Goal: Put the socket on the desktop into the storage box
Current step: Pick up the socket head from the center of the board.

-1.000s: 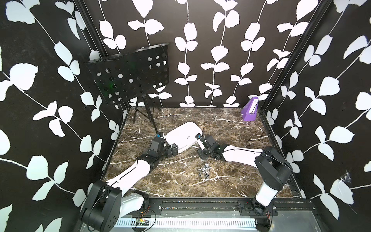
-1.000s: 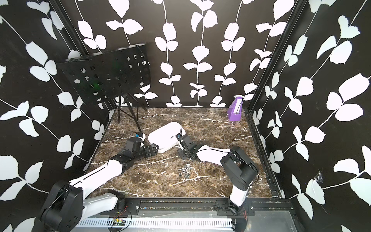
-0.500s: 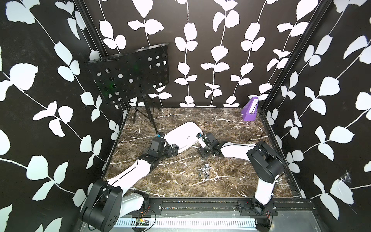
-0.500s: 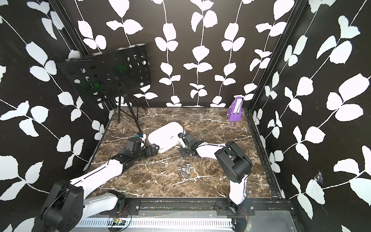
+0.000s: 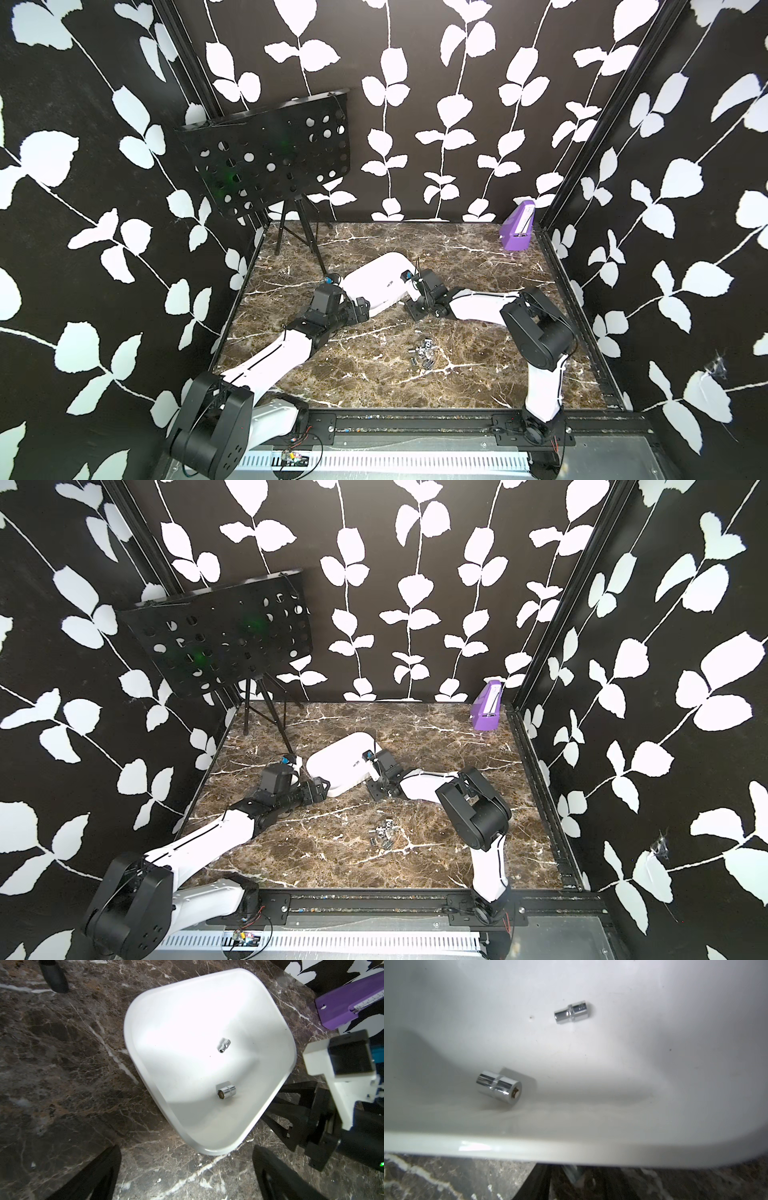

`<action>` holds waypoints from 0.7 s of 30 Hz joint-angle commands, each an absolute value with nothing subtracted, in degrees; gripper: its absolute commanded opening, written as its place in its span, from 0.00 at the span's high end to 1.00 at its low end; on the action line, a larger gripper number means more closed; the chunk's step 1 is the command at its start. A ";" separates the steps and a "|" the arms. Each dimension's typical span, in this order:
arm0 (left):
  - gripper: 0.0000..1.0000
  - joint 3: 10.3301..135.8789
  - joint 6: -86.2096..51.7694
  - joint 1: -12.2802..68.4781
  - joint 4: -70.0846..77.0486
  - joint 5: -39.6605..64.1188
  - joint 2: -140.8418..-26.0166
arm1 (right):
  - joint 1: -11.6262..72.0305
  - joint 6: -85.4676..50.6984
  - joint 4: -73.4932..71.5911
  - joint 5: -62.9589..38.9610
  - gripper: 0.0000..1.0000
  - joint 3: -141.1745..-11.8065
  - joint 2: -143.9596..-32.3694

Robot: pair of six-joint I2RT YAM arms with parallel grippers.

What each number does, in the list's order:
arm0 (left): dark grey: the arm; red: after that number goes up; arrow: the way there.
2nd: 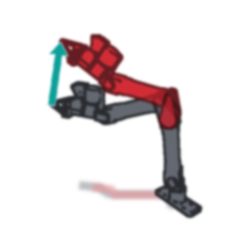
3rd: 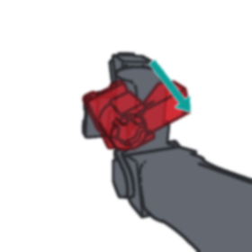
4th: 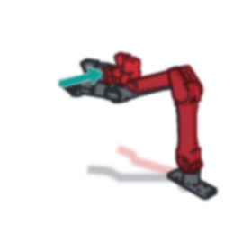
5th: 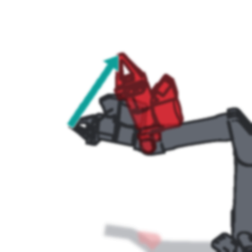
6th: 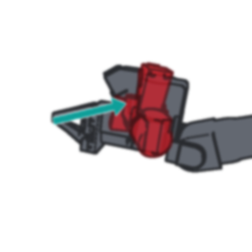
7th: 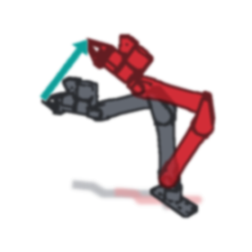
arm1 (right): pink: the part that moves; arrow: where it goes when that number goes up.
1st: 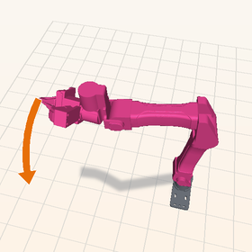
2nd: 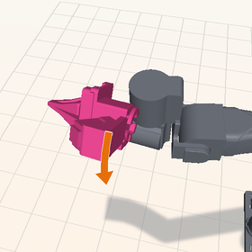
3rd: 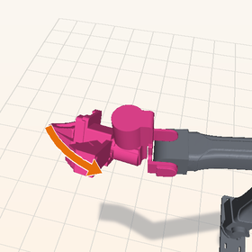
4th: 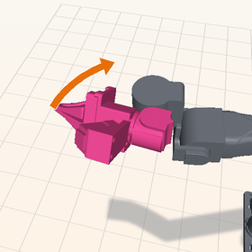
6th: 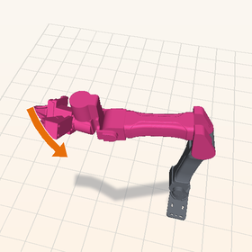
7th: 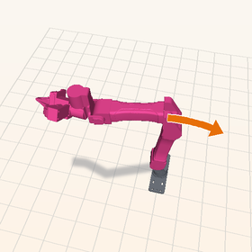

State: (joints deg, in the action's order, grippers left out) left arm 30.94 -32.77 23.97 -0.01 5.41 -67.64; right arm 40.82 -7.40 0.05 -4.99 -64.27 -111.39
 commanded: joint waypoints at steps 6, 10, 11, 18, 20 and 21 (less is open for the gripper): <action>0.01 31.51 -33.49 24.16 1.32 6.46 -67.49 | 40.85 -8.10 2.26 -6.82 0.59 -66.34 -114.18; 0.01 31.59 -33.49 24.21 1.19 6.19 -67.41 | 40.87 -7.84 3.25 -7.30 0.63 -67.17 -114.61; 0.01 31.55 -33.40 24.17 1.05 6.13 -67.41 | 40.95 -7.83 3.38 -7.37 0.63 -67.26 -114.69; 0.01 31.64 -33.22 24.15 0.33 4.78 -66.98 | 41.03 -7.47 4.38 -8.18 0.73 -67.60 -114.70; 0.01 31.40 -33.09 24.17 0.19 3.99 -66.60 | 41.08 -7.38 4.71 -8.52 0.75 -67.78 -114.70; 0.01 31.32 -33.05 24.17 0.08 3.62 -66.45 | 41.18 -7.33 4.96 -8.78 0.77 -67.93 -114.69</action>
